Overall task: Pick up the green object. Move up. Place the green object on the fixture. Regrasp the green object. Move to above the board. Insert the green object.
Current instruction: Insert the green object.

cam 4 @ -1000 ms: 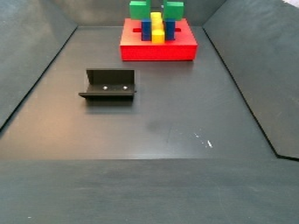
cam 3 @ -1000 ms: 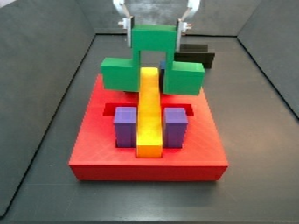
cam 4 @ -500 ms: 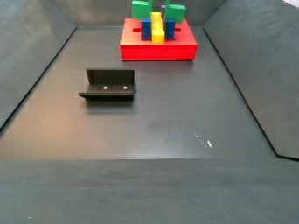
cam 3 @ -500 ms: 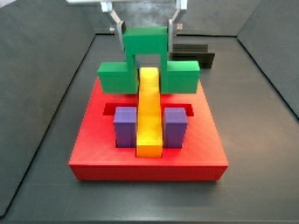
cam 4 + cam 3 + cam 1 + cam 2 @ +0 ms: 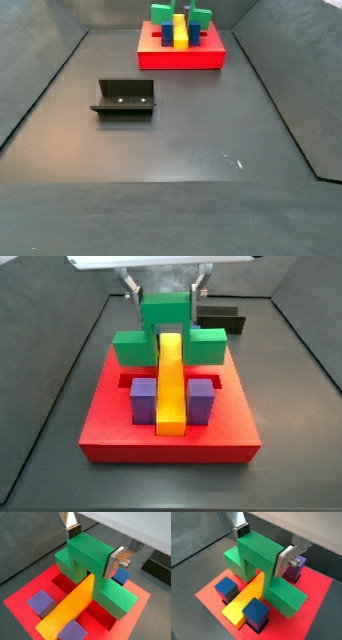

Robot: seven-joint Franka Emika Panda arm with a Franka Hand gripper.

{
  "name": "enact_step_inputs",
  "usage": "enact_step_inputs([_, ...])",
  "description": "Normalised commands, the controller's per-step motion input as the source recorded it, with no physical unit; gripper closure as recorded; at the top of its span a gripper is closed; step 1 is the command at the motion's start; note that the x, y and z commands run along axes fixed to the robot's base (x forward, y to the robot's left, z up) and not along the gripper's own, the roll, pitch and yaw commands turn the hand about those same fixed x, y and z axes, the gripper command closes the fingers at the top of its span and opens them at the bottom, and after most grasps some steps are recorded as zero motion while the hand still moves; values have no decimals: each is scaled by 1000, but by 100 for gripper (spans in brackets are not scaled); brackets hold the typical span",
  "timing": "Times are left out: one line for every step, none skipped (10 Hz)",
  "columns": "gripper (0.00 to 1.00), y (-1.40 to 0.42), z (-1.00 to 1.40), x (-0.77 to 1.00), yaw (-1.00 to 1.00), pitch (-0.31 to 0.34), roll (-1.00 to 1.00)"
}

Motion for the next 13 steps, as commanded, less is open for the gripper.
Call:
enact_step_inputs([100, -189, -31, 0, 0, 0, 0])
enact_step_inputs([100, -137, 0, 0, 0, 0, 9])
enact_step_inputs([100, -131, -26, 0, 0, 0, 40])
enact_step_inputs([100, -77, -20, 0, 9, 0, 9])
enact_step_inputs([100, -57, -114, 0, 71, -14, 63])
enact_step_inputs([100, -46, -166, 17, 123, -27, 97])
enact_step_inputs([100, 0, -126, 74, 131, 0, 67])
enact_step_inputs([100, -9, -106, 83, 134, 0, 46])
enact_step_inputs([100, -14, -111, 77, 183, -1, 36])
enact_step_inputs([100, -31, -111, 77, 220, 0, 37])
enact_step_inputs([100, -77, -80, 80, 257, 0, 41])
enact_step_inputs([100, -103, -77, 23, 354, -3, 33])
enact_step_inputs([100, -100, -11, 34, 231, 0, 74])
